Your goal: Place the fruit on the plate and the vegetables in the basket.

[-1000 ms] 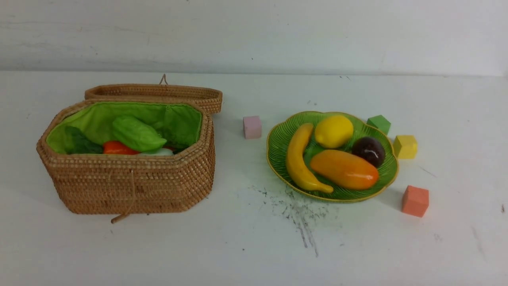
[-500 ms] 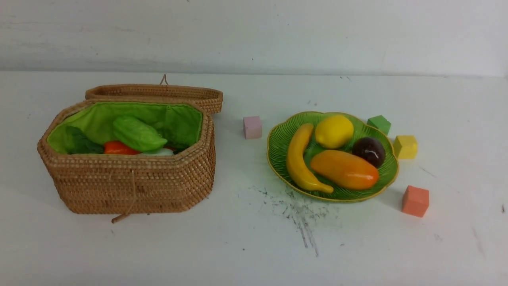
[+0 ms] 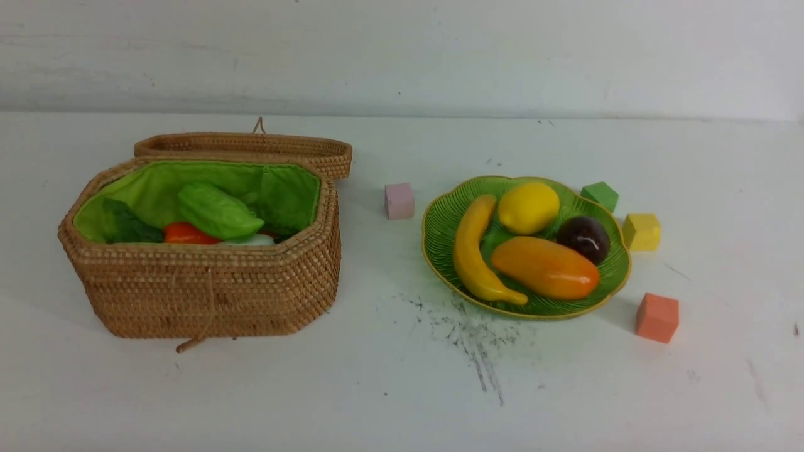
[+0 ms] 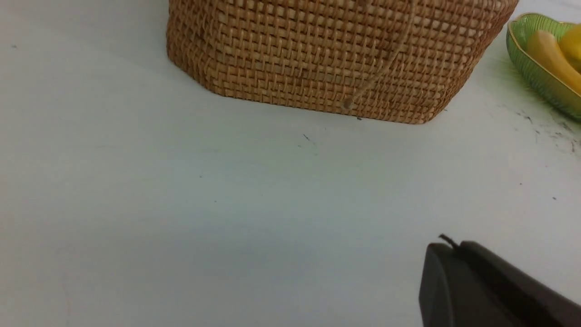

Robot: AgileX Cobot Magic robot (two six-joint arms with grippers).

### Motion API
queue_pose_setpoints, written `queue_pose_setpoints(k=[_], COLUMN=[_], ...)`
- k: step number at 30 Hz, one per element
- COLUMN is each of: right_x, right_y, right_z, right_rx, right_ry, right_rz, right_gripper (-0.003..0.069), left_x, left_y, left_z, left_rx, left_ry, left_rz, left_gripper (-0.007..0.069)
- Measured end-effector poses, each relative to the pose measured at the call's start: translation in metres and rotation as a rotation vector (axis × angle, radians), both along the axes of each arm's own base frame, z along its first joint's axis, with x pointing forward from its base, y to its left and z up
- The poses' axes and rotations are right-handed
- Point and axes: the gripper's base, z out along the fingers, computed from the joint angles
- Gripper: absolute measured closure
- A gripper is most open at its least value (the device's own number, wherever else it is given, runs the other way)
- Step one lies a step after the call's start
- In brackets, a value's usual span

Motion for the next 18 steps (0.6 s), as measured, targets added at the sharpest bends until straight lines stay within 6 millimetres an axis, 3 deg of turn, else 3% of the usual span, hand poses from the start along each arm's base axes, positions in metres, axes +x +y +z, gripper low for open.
queue_pose_setpoints(k=[18], right_x=[0.0000], right_y=[0.0000], right_z=[0.0000], right_rx=[0.001], right_ry=[0.000], right_rz=[0.000], right_gripper=[0.0615], left_x=[0.0000], left_y=[0.0001], left_z=[0.0000], left_rx=[0.003], left_ry=[-0.001], left_rz=[0.000], left_gripper=[0.0637])
